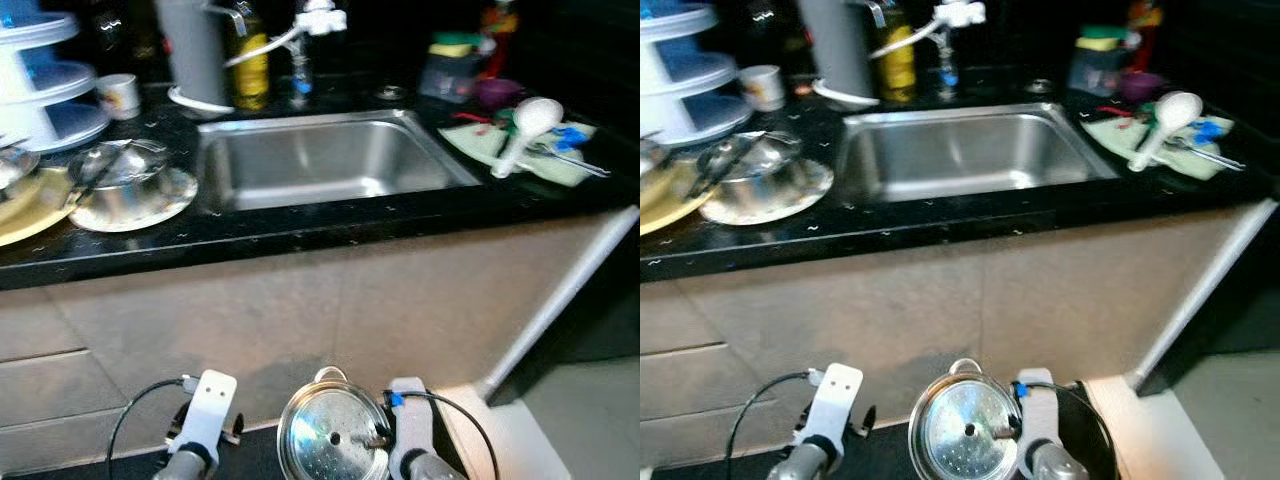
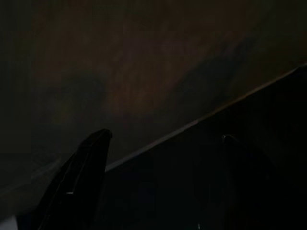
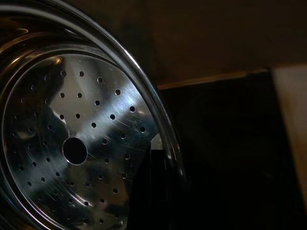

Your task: Kitchen organization

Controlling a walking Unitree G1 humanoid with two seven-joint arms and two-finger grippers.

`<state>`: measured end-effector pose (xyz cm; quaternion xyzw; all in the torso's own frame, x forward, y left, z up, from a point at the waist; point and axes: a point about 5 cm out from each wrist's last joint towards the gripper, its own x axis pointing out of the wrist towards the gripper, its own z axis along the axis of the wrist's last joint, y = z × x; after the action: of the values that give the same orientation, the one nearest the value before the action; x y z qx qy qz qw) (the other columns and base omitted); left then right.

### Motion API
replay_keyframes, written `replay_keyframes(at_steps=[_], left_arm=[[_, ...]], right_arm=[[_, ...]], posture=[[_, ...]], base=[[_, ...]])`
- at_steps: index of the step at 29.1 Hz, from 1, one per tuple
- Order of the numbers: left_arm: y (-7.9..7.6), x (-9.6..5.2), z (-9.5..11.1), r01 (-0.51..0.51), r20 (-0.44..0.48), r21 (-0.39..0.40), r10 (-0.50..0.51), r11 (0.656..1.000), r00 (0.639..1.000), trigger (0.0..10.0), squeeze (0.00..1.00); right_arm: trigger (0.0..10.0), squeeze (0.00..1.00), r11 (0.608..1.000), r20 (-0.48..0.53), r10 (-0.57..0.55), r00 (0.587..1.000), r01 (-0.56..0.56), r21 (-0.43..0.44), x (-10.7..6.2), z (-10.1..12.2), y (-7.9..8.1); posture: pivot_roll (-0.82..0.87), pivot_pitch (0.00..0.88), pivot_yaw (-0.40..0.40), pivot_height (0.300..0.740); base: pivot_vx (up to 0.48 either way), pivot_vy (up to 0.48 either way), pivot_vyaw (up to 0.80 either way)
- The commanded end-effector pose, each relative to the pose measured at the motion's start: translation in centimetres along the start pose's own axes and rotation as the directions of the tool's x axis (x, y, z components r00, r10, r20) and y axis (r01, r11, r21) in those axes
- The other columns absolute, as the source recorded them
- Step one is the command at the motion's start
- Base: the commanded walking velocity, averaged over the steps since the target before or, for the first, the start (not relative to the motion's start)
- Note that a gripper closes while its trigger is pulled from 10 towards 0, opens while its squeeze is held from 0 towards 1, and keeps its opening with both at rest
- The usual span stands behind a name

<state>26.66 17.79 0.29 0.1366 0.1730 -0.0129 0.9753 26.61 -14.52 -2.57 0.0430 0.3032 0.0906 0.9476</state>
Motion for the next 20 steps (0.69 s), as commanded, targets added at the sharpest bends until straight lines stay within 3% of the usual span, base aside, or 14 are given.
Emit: replay_keyframes(at_steps=[1,4,5,8,12,20], left_arm=[[0.6,0.0,-0.2,-0.004,-0.005,0.013,0.004,1.0,1.0,10.0,0.0],[0.8,0.0,-0.2,-0.002,-0.005,0.014,0.002,1.0,1.0,10.0,0.0],[0.4,0.3,0.2,0.026,-0.001,0.01,-0.026,1.0,1.0,10.0,0.0],[-0.5,0.6,0.7,0.051,0.006,0.022,-0.051,0.998,0.999,10.0,0.0],[-0.1,1.0,2.2,0.039,0.056,-0.01,-0.038,0.999,0.998,10.0,0.0],[0.2,0.6,3.4,0.029,0.135,0.053,-0.036,0.998,0.99,10.0,0.0]], right_arm=[[10.0,0.0,1.0,-0.017,0.003,1.0,-0.003,0.0,0.0,-0.6,0.3],[10.0,0.0,1.0,-0.02,0.006,1.0,-0.006,-0.002,0.0,-0.7,0.3],[10.0,0.0,1.0,-0.023,0.0,1.0,0.0,-0.012,-0.2,-0.8,0.0],[10.0,0.0,0.999,-0.017,-0.035,0.999,0.035,0.005,-0.5,-1.0,-0.9],[10.0,0.0,0.999,0.015,-0.02,1.0,0.02,0.042,-0.2,-0.2,-0.7],[10.0,0.0,0.999,0.012,0.05,0.999,-0.05,0.0,0.1,0.2,0.2]], posture=[[-0.09,0.118,-0.032,0.74],[-0.09,0.117,-0.026,0.74],[-0.1,0.104,0.017,0.74],[-0.09,0.085,0.007,0.74],[-0.1,0.087,0.003,0.74],[-0.08,0.1,-0.017,0.74]], base=[[0.0,0.0,-0.8],[0.0,0.0,-0.8],[0.0,0.0,-0.8],[0.0,0.0,-0.8],[0.0,0.0,-0.77],[0.0,0.0,0.0]])
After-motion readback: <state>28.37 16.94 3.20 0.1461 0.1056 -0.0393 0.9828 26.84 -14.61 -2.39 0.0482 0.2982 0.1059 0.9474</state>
